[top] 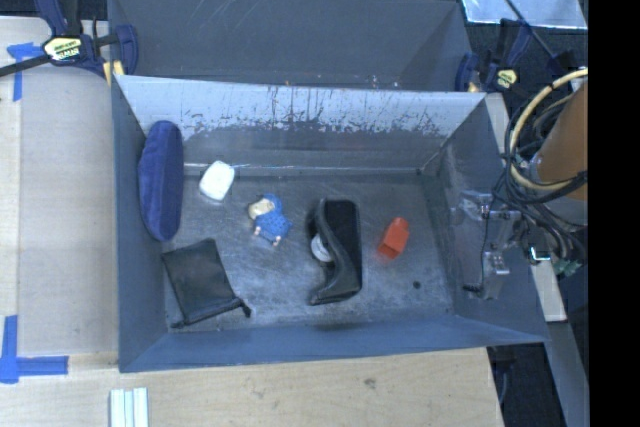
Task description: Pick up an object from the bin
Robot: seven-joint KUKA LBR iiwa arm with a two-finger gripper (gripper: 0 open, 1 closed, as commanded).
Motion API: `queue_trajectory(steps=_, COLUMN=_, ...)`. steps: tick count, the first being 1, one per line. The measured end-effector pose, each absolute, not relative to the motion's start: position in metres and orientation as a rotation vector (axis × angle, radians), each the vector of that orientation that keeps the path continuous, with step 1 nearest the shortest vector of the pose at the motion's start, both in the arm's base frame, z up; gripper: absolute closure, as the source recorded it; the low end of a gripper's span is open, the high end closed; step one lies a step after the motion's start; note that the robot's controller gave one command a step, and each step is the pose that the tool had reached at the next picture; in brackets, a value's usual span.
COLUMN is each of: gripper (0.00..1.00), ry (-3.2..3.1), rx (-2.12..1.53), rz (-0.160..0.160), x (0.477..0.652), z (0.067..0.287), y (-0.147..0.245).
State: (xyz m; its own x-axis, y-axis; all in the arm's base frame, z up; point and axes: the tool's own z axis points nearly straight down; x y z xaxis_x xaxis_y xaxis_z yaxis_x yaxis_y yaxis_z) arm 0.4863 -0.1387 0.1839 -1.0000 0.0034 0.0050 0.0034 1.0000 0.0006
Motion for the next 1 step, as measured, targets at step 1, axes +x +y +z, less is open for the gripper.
queue_trajectory(steps=1, gripper=0.00, ry=-3.139, rx=0.031, rz=-0.004, x=0.5376, z=0.0681, y=-0.0780)
